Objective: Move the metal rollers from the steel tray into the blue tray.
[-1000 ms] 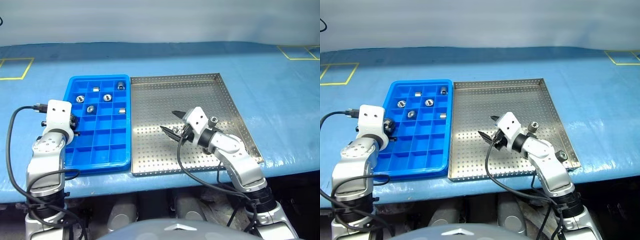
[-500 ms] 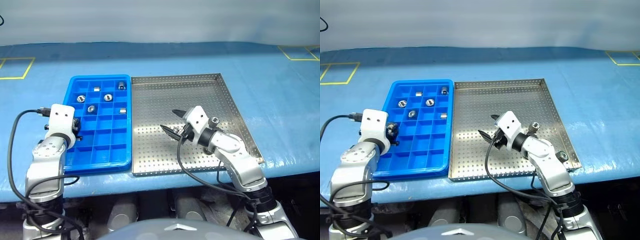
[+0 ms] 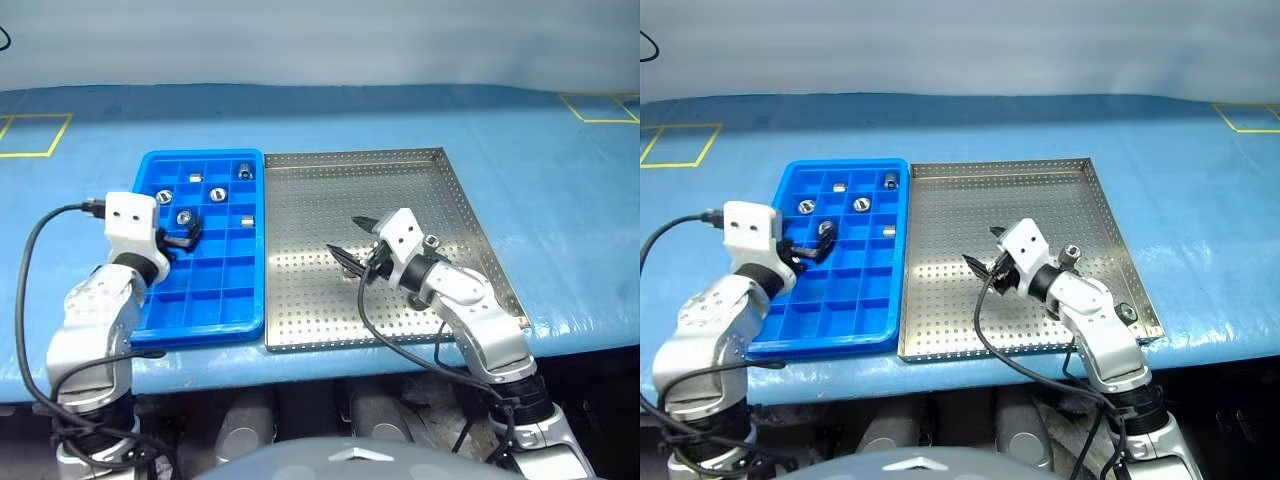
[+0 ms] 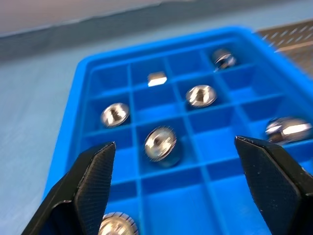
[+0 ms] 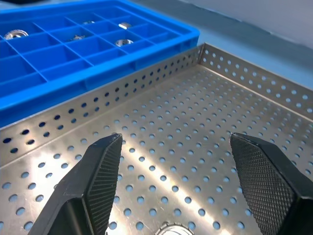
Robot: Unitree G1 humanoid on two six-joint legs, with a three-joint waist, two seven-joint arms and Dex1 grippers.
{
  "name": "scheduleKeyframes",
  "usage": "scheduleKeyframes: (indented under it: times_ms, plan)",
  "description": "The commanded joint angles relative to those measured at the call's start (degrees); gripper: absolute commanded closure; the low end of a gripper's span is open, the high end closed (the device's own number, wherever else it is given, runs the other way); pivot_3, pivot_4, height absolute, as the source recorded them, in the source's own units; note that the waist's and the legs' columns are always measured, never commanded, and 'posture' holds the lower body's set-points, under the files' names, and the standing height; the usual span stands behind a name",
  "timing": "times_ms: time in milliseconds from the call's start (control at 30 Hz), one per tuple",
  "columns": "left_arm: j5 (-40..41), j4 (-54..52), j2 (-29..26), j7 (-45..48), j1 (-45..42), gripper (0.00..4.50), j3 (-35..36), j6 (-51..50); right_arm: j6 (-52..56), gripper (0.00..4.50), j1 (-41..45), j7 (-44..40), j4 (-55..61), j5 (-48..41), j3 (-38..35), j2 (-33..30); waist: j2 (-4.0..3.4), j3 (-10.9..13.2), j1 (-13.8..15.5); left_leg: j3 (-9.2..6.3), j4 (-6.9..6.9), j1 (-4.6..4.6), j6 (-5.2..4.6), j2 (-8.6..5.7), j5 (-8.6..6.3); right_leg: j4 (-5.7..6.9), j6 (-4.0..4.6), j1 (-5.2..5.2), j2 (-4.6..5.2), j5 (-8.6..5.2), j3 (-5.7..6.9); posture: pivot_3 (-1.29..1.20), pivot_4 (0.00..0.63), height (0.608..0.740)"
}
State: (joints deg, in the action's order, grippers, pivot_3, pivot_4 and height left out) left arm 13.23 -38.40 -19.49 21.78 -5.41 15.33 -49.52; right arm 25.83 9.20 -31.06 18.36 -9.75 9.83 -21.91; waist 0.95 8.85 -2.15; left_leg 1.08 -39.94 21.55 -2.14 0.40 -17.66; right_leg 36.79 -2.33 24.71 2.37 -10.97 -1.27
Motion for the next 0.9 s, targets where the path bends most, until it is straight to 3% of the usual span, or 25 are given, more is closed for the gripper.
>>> scheduleKeyframes:
  times_ms: [33, 167, 267, 400, 500, 900]
  plan:
    - [3.47, -4.41, -1.49, 3.73, 0.54, 0.26, -3.34, 3.47, 0.49, 0.8, 0.03, 0.92, 2.2, -0.36, -1.84, -0.17, -0.01, -0.01, -0.09, 0.0, 0.0, 0.0, 0.0, 0.0, 0.0, 0.0, 0.02, 0.0, -0.01, -0.01, 0.0, -0.11, 0.15, 0.74]
    - [6.37, -2.42, -0.8, 6.37, -0.6, 0.26, -11.56, 3.56, 2.09, 0.8, 0.62, 5.11, 3.23, 2.74, -4.87, -1.73, -0.02, -0.01, -0.46, 0.02, 0.0, -0.04, 0.0, 0.0, 0.01, 0.03, 0.03, -0.03, -0.32, -0.02, -0.03, -0.14, 0.15, 0.74]
    - [3.02, 3.77, -3.14, 8.91, -2.12, 0.26, -21.15, 5.65, 5.85, 0.8, 1.45, 11.6, 3.92, 5.8, -8.9, -1.67, -0.05, -0.03, -0.57, 0.05, -0.02, -0.05, -0.09, -0.13, 0.04, 0.0, -0.02, -0.09, -0.3, 0.0, -0.12, -0.18, 0.15, 0.74]
    - [0.59, 11.31, -3.32, 10.23, -5.94, 0.26, -27.16, 9.72, 6.7, 0.8, -1.25, 6.31, 6.89, 2.44, -8.45, -3.76, -0.04, -0.03, -2.04, 0.08, -0.01, -0.05, -0.14, -0.12, 0.05, -0.02, -0.06, -0.07, -0.38, 0.01, -0.19, -0.22, 0.15, 0.74]
    - [-1.14, 16.28, -2.86, 11.35, -9.35, 0.26, -30.21, 12.94, 5.74, 0.8, -4.54, 3.38, 9.72, 0.56, -8.78, -5.19, -0.07, -0.03, -3.11, 0.02, 0.0, -0.02, -0.14, -0.03, 0.05, -0.03, -0.08, -0.06, -0.54, 0.0, -0.22, -0.26, 0.15, 0.74]
    - [-4.79, 30.61, 0.64, 15.96, -16.85, 0.26, -37.82, 17.88, 6.31, 0.8, -9.66, 6.51, 15.03, 1.2, -10.8, -4.49, -0.08, -0.03, -9.55, 0.25, -0.02, -0.04, -0.24, -0.06, -0.01, -0.11, -0.83, -0.04, -0.67, 0.15, -0.84, -0.37, 0.15, 0.74]
